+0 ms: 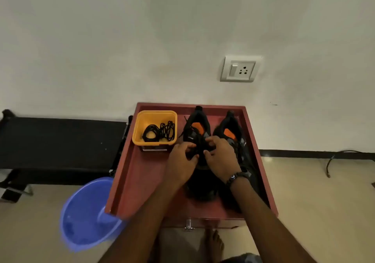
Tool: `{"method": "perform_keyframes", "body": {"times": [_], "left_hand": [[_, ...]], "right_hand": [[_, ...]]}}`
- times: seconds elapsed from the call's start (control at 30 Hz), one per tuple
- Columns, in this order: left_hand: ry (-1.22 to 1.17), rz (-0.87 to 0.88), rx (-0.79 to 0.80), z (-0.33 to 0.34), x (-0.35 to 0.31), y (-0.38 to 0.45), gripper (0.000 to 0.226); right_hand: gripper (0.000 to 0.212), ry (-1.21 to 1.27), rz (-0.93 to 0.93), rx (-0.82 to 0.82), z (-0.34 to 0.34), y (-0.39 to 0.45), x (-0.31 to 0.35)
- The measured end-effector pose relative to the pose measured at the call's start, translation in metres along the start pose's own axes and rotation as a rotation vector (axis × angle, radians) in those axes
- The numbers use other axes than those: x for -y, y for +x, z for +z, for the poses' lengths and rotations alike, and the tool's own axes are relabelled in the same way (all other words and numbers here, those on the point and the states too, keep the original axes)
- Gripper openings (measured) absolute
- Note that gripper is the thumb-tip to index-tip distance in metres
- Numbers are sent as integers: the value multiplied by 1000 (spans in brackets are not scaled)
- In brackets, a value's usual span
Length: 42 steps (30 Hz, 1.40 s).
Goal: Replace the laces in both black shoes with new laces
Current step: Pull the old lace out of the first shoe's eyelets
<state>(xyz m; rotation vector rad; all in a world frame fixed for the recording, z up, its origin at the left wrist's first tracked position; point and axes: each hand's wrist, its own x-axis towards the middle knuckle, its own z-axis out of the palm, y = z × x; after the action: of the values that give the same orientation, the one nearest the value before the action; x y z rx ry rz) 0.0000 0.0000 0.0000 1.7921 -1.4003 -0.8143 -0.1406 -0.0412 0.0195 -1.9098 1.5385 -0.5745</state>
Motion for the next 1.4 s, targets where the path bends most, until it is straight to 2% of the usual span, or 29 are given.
{"method": "perform_keyframes", "body": {"times": [0.1, 0.17, 0.53, 0.73, 1.03, 1.2, 1.33, 1.4], "left_hand": [[-13, 28, -131, 2, 6, 13, 35], [-17, 41, -157, 1, 8, 22, 33], [108, 46, 25, -7, -2, 24, 40], [83, 60, 6, -4, -6, 28, 33], [51, 162, -108, 7, 10, 35, 16], [19, 222, -131, 4, 13, 39, 13], [-52, 159, -138, 0, 9, 37, 8], [-83, 127, -144, 1, 11, 33, 13]], "right_hand": [[45, 7, -34, -42, 8, 12, -1], [48, -19, -56, -44, 12, 17, -2], [49, -98, -56, 44, 6, 13, 7], [30, -126, -93, -2, 3, 21, 5], [6, 6, -85, -159, 21, 28, -8], [10, 92, -117, -185, 13, 29, -12], [33, 25, -166, -26, -8, 33, -8], [38, -34, -186, 0, -12, 37, -7]]}}
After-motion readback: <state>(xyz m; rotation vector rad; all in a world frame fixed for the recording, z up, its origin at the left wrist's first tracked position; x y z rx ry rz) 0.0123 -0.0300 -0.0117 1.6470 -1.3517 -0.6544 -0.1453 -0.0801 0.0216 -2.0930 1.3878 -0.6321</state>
